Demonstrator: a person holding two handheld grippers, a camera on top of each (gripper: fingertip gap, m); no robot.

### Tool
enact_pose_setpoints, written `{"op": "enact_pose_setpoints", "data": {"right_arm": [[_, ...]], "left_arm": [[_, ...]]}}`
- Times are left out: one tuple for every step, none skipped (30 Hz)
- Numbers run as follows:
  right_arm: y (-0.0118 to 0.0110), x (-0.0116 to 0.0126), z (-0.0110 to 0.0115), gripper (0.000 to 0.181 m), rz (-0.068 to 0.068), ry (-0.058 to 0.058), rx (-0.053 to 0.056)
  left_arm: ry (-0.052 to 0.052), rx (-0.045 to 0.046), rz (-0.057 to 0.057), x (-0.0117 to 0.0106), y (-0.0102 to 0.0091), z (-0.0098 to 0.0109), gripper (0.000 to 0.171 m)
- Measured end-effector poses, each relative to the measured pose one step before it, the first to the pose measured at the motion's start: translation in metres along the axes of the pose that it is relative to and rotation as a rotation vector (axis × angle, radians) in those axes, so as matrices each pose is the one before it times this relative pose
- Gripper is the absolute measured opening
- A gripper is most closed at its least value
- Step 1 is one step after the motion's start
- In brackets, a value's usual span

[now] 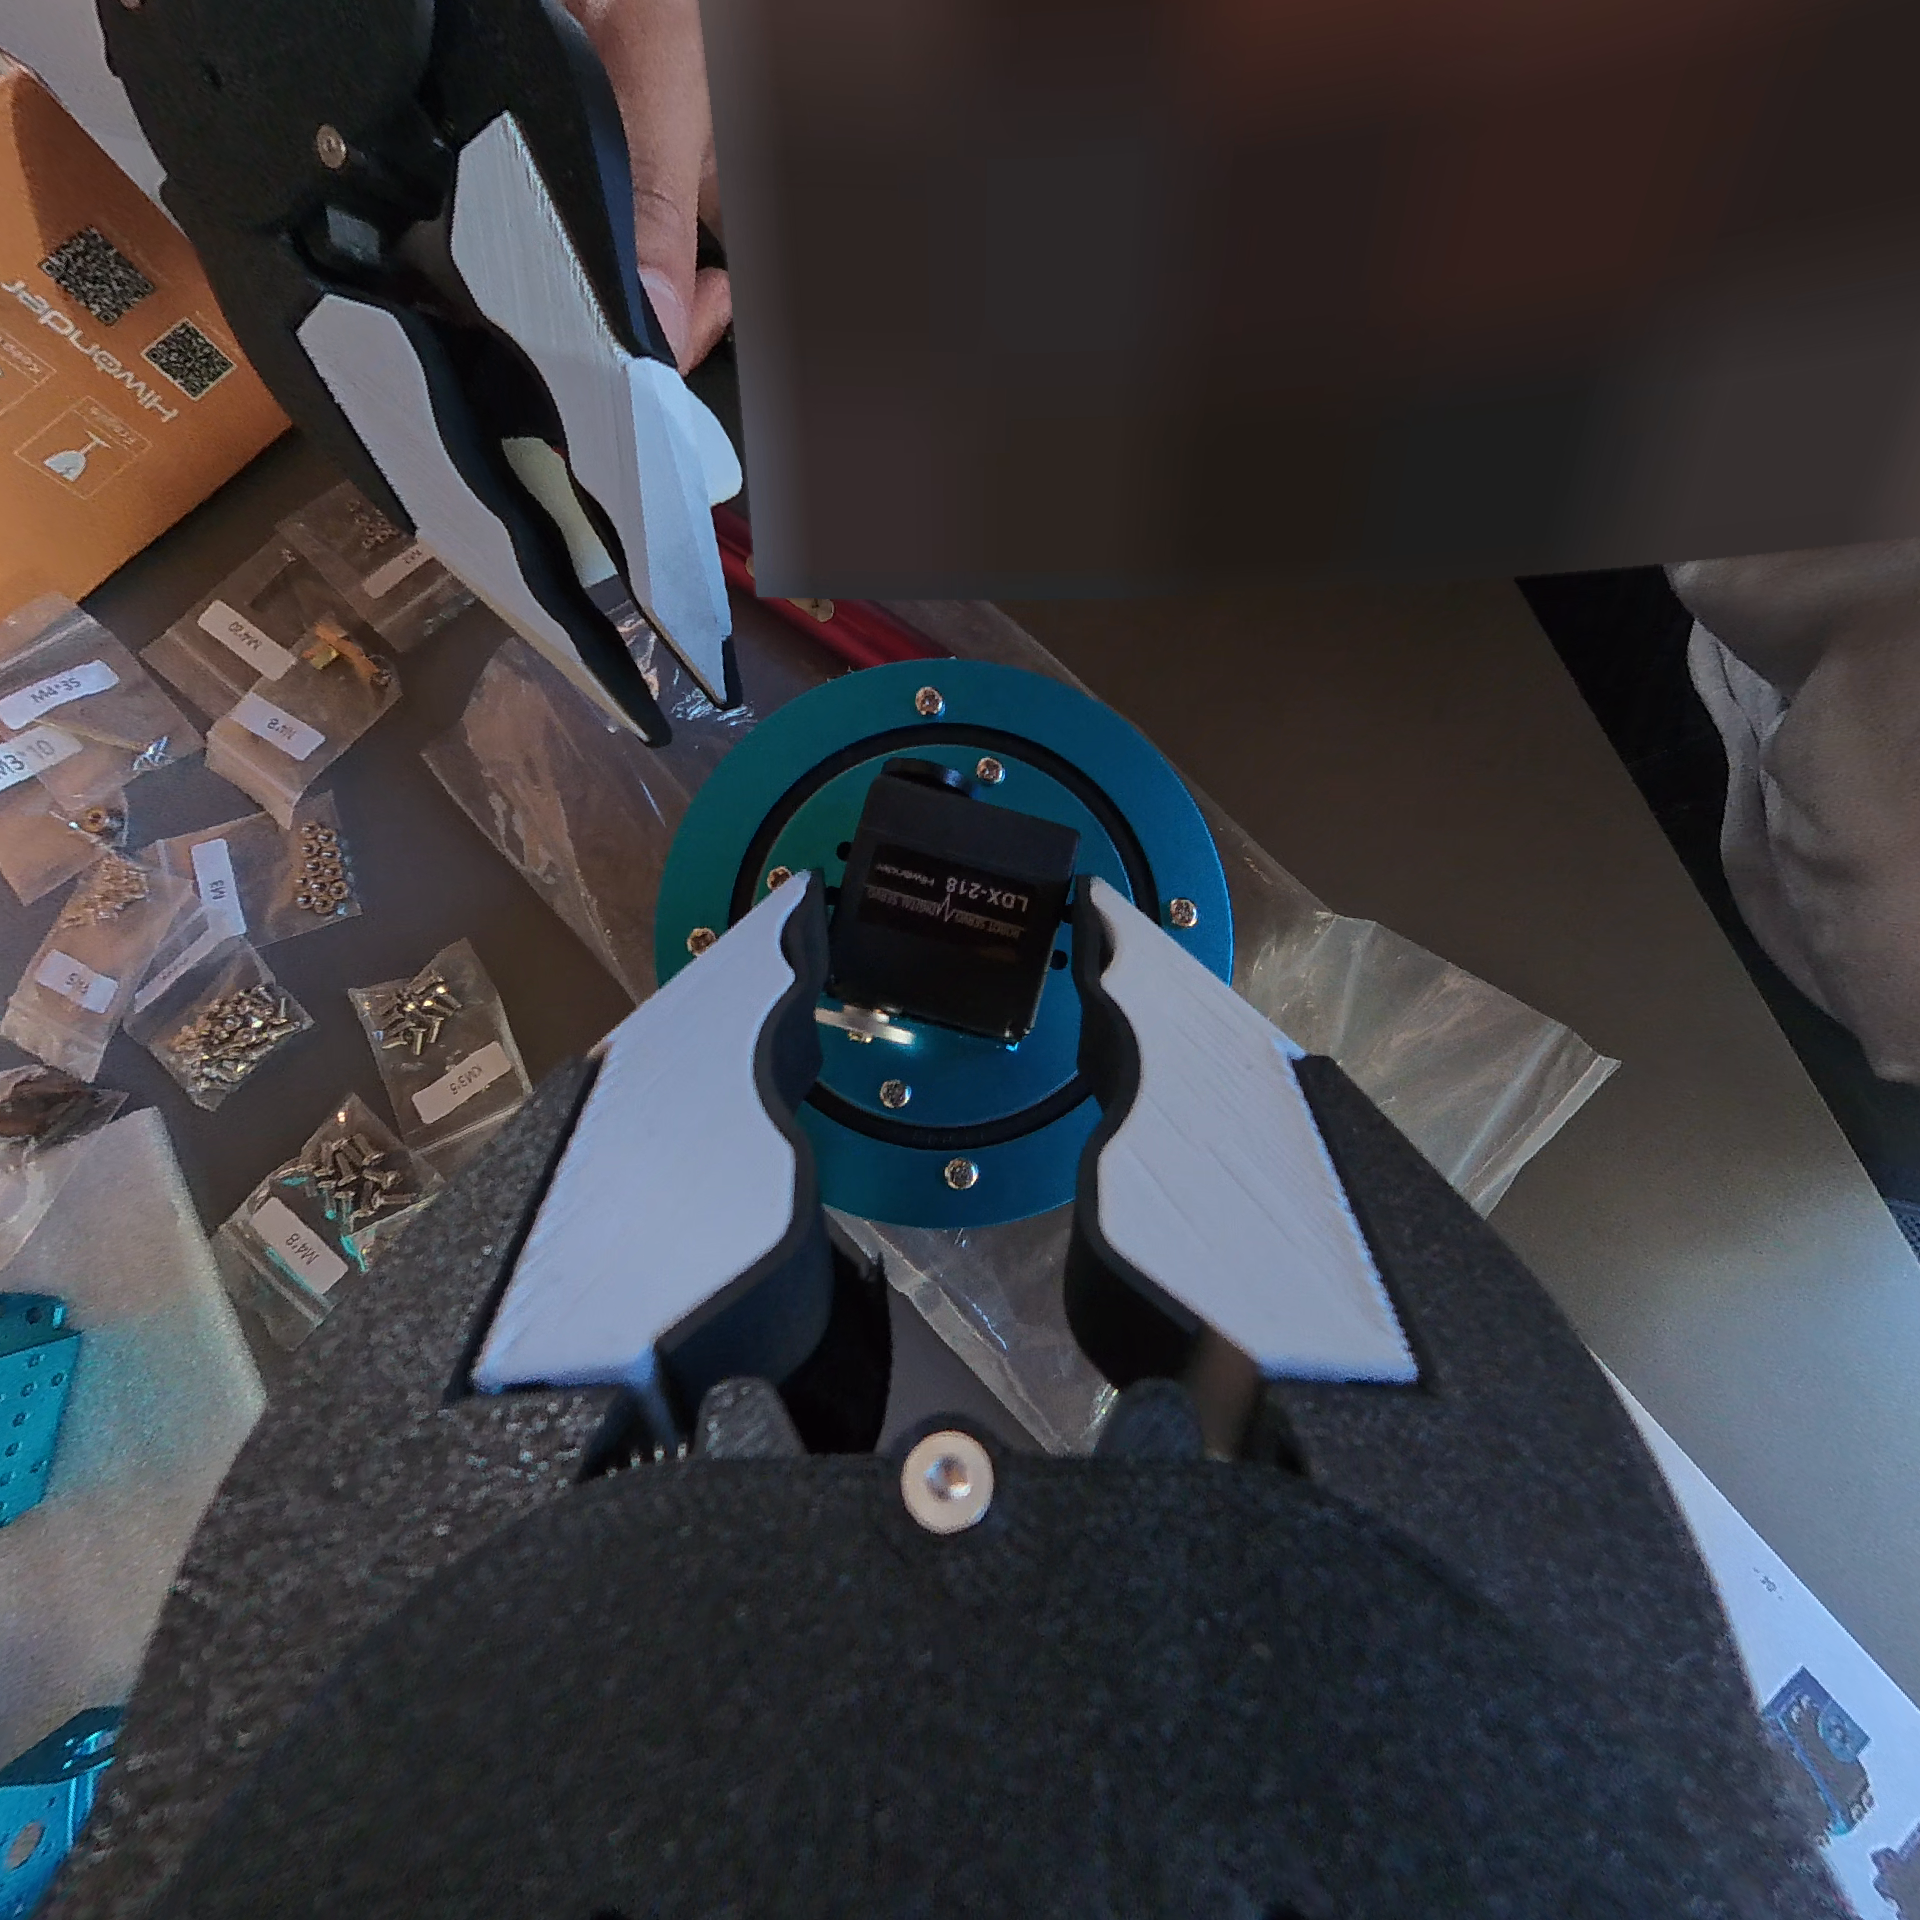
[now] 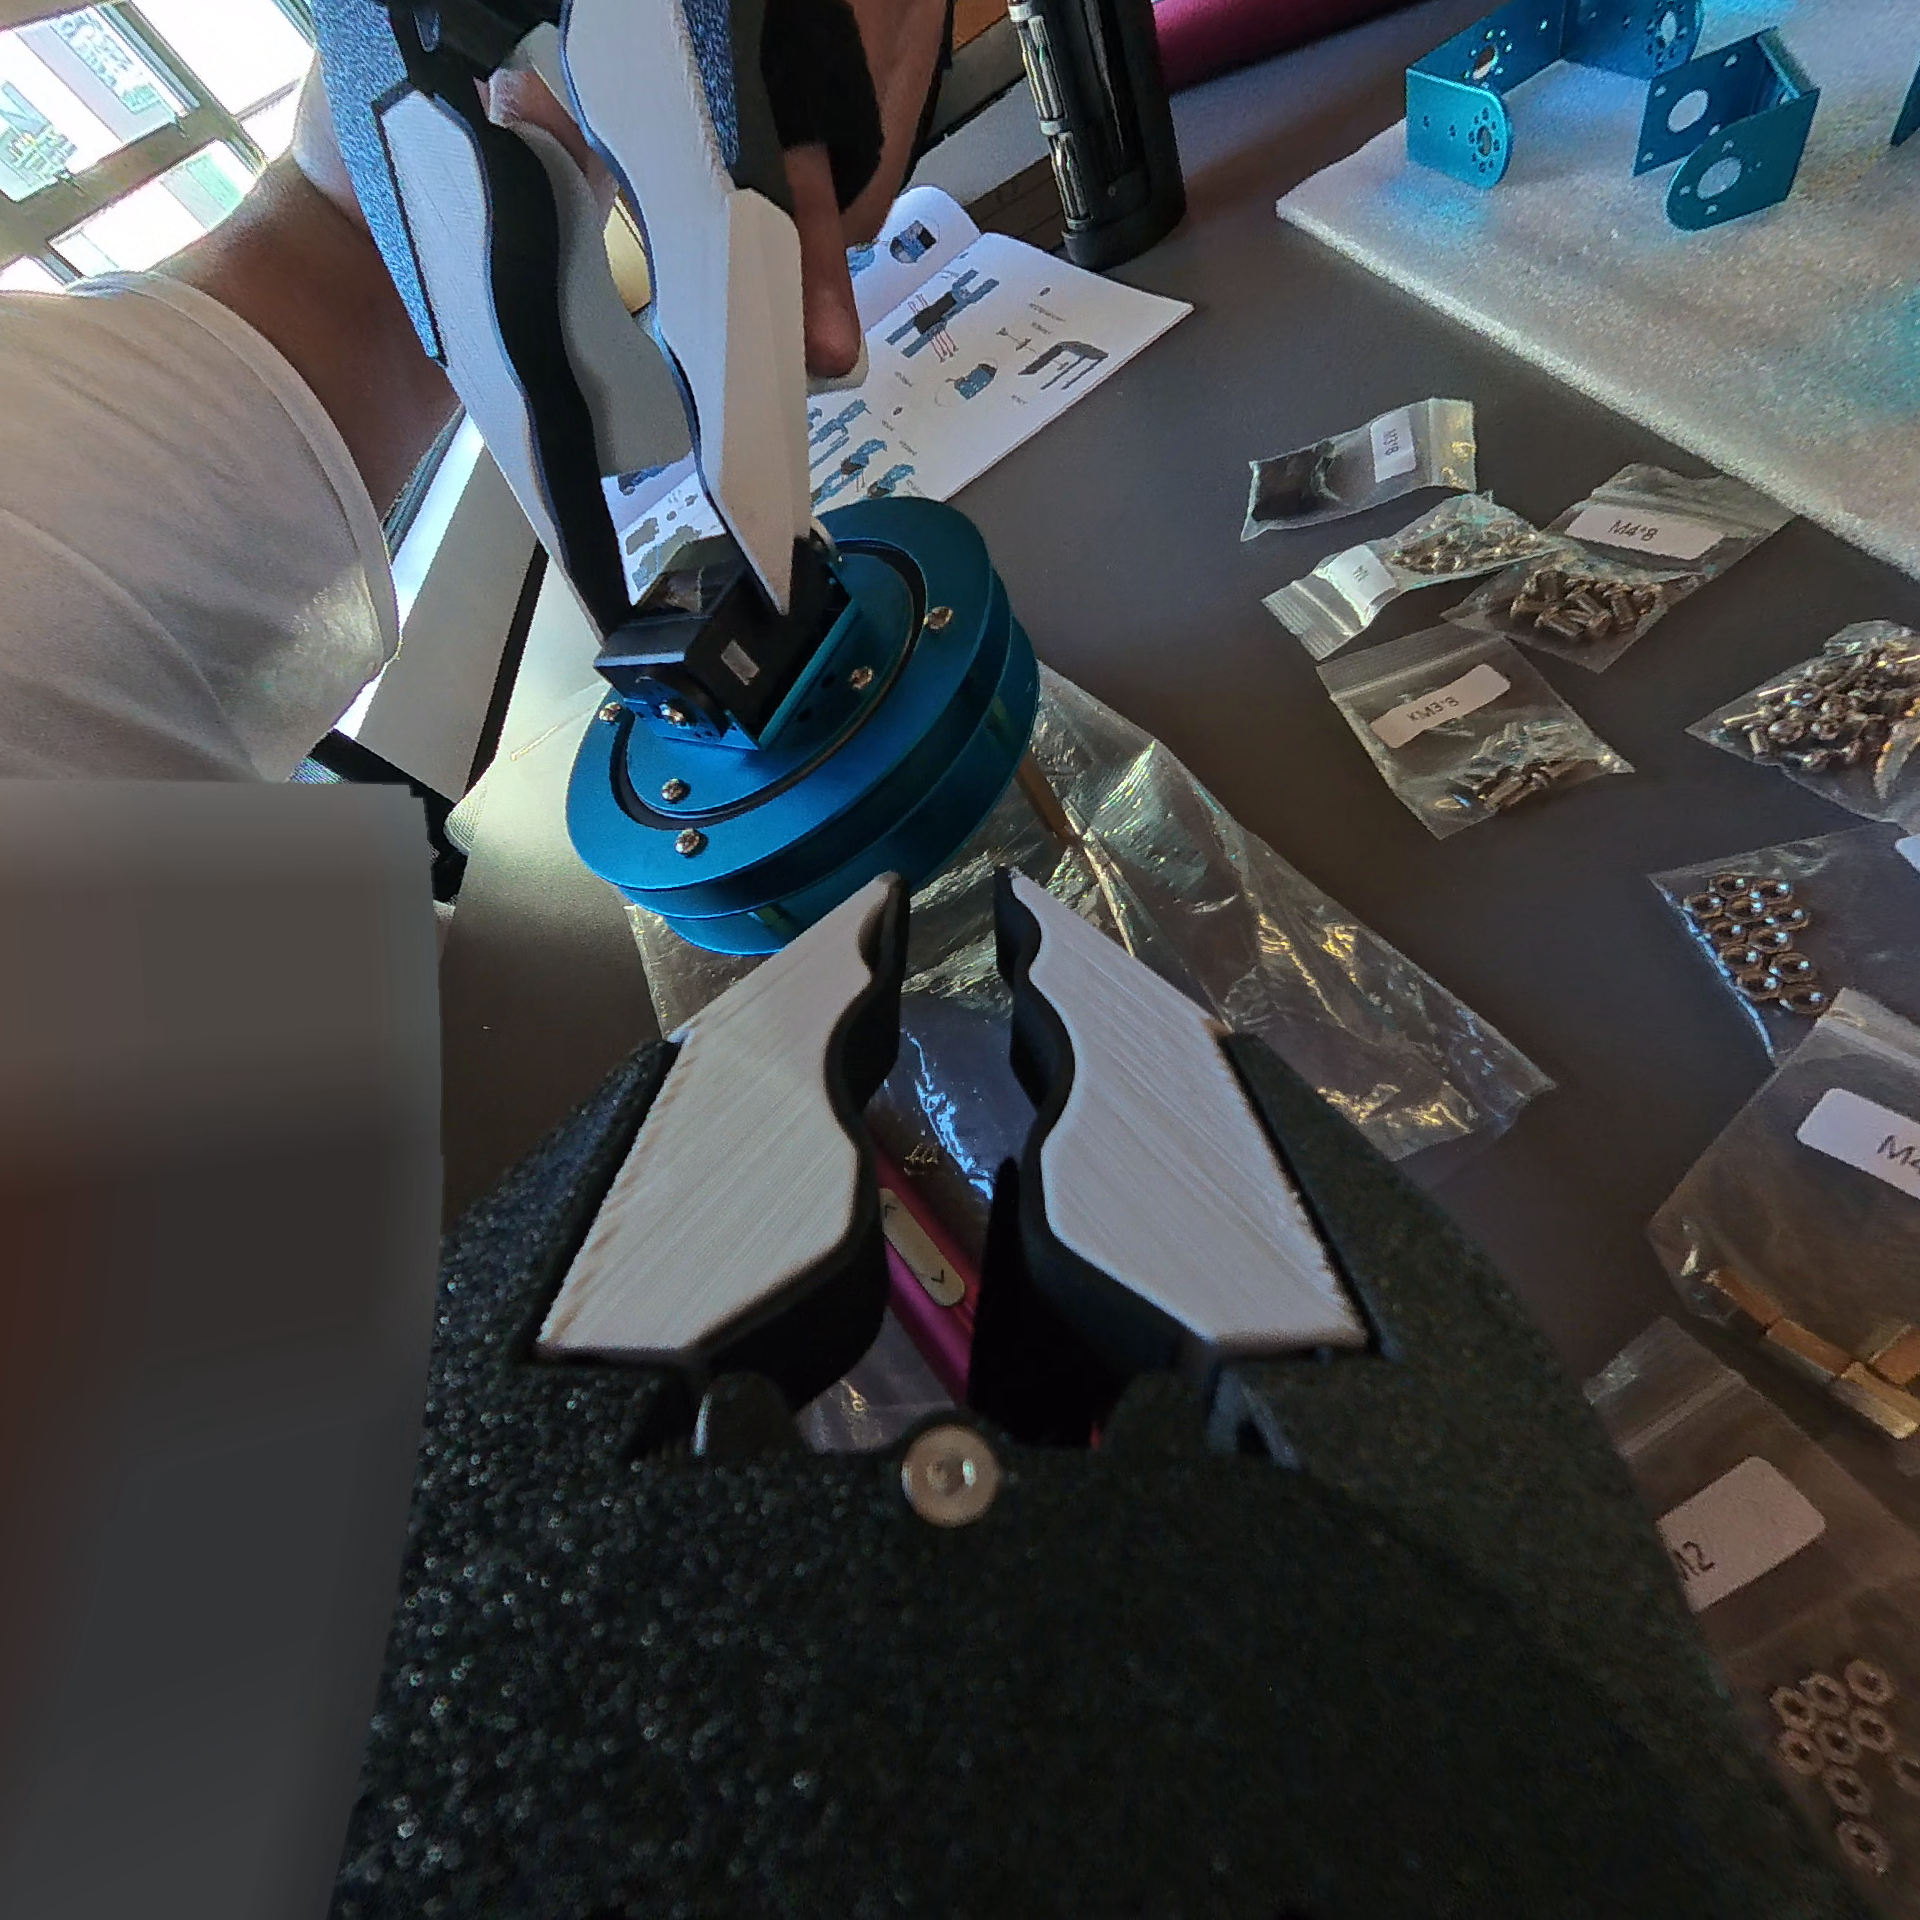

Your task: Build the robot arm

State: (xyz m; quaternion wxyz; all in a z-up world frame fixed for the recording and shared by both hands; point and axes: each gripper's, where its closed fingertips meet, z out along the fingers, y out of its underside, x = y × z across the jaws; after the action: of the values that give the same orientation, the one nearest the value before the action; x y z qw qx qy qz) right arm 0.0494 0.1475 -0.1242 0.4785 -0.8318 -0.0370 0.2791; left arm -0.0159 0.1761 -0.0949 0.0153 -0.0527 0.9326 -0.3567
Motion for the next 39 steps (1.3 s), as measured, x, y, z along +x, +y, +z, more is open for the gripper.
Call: {"op": "enact_pose_setpoints", "data": {"right_arm": [[0.00005,-0.00004,0.00003,0.014,0.0007,-0.0001,-0.0007],[0.00013,-0.00007,0.00005,0.015,-0.0002,-0.0002,-0.0012],[-0.00011,-0.00008,-0.00001,0.014,-0.0008,0.0002,0.0008],[-0.00021,-0.00023,-0.00011,0.014,0.0,-0.0008,0.0007],[-0.00004,-0.00021,-0.00008,0.014,0.0001,-0.0003,-0.0007],[-0.00027,-0.00003,-0.00022,0.014,-0.0015,0.0013,0.0005],[-0.00065,-0.00047,-0.00054,0.014,-0.0032,0.001,0.0012],[-0.00135,-0.00032,-0.00103,0.014,-0.0051,0.0021,0.0047],[-0.00174,0.00026,-0.00136,0.014,-0.0058,0.0047,0.0078],[-0.00179,0.00083,-0.00174,0.015,-0.0045,0.0076,0.0085],[-0.00205,0.00068,-0.00182,0.015,-0.0037,0.0058,0.0094],[-0.00225,0.00041,-0.00197,0.015,-0.0041,0.0037,0.0106],[-0.00221,0.00056,-0.00183,0.015,-0.0059,0.0056,0.0105],[-0.00215,0.00035,-0.00184,0.015,-0.007,0.0059,0.0101],[-0.00246,-0.00034,-0.00169,0.015,-0.0082,0.005,0.0095],[-0.00286,-0.00154,-0.0016,0.016,-0.0119,0.0029,0.0108],[-0.00344,-0.00232,-0.00153,0.016,-0.0183,0.0054,0.0147],[-0.00314,-0.00191,-0.00112,0.017,-0.0246,0.0124,0.0141],[-0.00202,-0.0018,-0.00068,0.018,-0.029,0.0195,0.007],[-0.00045,-0.00121,0.00003,0.019,-0.0359,0.0292,-0.0049],[0.00217,-0.00063,0.00057,0.021,-0.0461,0.0437,-0.0212],[0.00464,0.00072,0.0007,0.022,-0.0566,0.066,-0.0343],[0.00574,0.00029,0.0003,0.022,-0.0634,0.0811,-0.045],[0.00436,-0.00309,-0.00061,0.022,-0.0618,0.0763,-0.0458],[0.00212,-0.00407,-0.00273,0.021,-0.0493,0.0828,-0.0401],[0.00101,-0.00367,-0.00472,0.018,-0.0291,0.09,-0.0374],[0.00012,-0.00632,-0.0062,0.016,-0.018,0.0687,-0.0303],[-0.00056,-0.00886,-0.00623,0.016,0.0012,0.0481,-0.0192],[0.00077,-0.01214,-0.00507,0.02,0.03,0.0211,-0.0209],[0.00383,-0.01313,-0.00313,0.029,0.0475,0.007,-0.0363],[0.00354,-0.01271,-0.00251,0.037,0.039,0.0031,-0.0283],[0.00103,-0.01011,-0.00315,0.034,0.0314,0.0171,0.0047],[-0.00036,-0.01095,-0.00291,0.03,0.0339,0.0046,0.0169],[0.00092,-0.01261,-0.0022,0.031,0.0431,-0.0184,0.0091],[0.00243,-0.01152,-0.00105,0.034,0.0492,-0.0241,0.0008],[0.00245,-0.0093,0.00051,0.038,0.0494,-0.0213,0.0011],[0.00081,-0.00651,0.00134,0.04,0.0449,-0.0126,0.0144],[0.00176,-0.0034,0.00242,0.04,0.0417,-0.0003,0.0083],[0.00413,0.00096,0.00414,0.04,0.0378,0.0202,-0.0097]], "left_arm": [[-0.0008,-0.00211,-0.0006,0.00014,0.00024,-0.0001,0.048],[0.0,-0.00148,-0.0012,0.00018,0.00029,-0.00018,0.048],[0.0,-0.00144,-0.0009,0.00036,0.00016,-0.0002,0.049],[-0.0019,-0.00162,-0.0011,-0.00002,0.0004,-0.0004,0.05],[-0.0032,-0.00329,-0.0018,-0.00007,0.00078,-0.00052,0.049],[-0.0035,-0.00542,-0.0046,-0.00014,0.00108,-0.00093,0.051],[-0.0071,-0.00663,-0.0093,-0.00043,0.00113,-0.00144,0.056],[-0.012,-0.00589,-0.0128,-0.00076,0.00099,-0.0024,0.061],[-0.0143,-0.00057,-0.0126,-0.00028,0.00049,-0.00352,0.064],[-0.0165,0.00845,-0.0097,0.00062,-0.00053,-0.00493,0.065],[-0.0197,0.01678,-0.0072,0.00156,-0.00135,-0.00618,0.065],[-0.0236,0.01949,-0.0076,0.00213,-0.00107,-0.00719,0.065],[-0.0267,0.01958,-0.0092,0.00304,-0.00061,-0.00794,0.064],[-0.0275,0.02519,-0.0114,0.0043,-0.00054,-0.00879,0.064],[-0.0282,0.03685,-0.0163,0.0055,-0.001,-0.00921,0.064],[-0.0279,0.04611,-0.0235,0.00679,-0.0009,-0.00933,0.064],[-0.0263,0.04722,-0.03,0.0083,0.00049,-0.00873,0.063],[-0.0339,0.0388,-0.0323,0.0088,0.00293,-0.0082,0.063],[-0.0409,0.03401,-0.0317,0.00934,0.00465,-0.00782,0.063],[-0.032,0.04338,-0.0309,0.01209,0.00454,-0.00801,0.062],[-0.0291,0.03778,-0.0289,0.01326,0.00607,-0.00853,0.061],[-0.0499,0.01849,-0.0253,0.01012,0.00893,-0.00903,0.058],[-0.0568,0.01486,-0.0233,0.00828,0.01033,-0.00944,0.058],[-0.0442,0.0076,-0.0192,0.00858,0.0115,-0.00971,0.057],[-0.0448,-0.0045,-0.0128,0.00735,0.01231,-0.00947,0.055],[-0.0391,0.00417,-0.015,0.00619,0.0101,-0.00857,0.051],[-0.0075,0.01138,-0.0184,0.00854,0.00793,-0.00706,0.049],[0.0133,0.00736,-0.0159,0.00954,0.00687,-0.00547,0.049],[0.0054,0.00261,-0.0098,0.00647,0.00607,-0.0035,0.048],[-0.0059,-0.00438,-0.0023,0.00323,0.00581,-0.00209,0.047],[-0.0055,-0.00415,-0.0004,0.00249,0.00502,-0.00083,0.047],[0.0081,0.00091,-0.0019,0.00445,0.00424,0.00018,0.047],[0.0255,-0.00691,0.004,0.00737,0.00522,0.00091,0.047],[0.0175,-0.01095,0.0132,0.00666,0.00522,0.00105,0.047],[-0.0042,0.00228,0.0211,0.0041,0.00315,0.00098,0.047],[-0.0137,0.01237,0.0282,0.00342,0.00147,0.0004,0.047],[-0.0208,0.01714,0.0259,0.00277,-0.00017,-0.0007,0.047],[-0.026,0.02572,0.0157,0.00232,-0.00199,-0.00212,0.046],[-0.0173,0.03405,0.0037,0.0036,-0.00356,-0.00349,0.046]]}}
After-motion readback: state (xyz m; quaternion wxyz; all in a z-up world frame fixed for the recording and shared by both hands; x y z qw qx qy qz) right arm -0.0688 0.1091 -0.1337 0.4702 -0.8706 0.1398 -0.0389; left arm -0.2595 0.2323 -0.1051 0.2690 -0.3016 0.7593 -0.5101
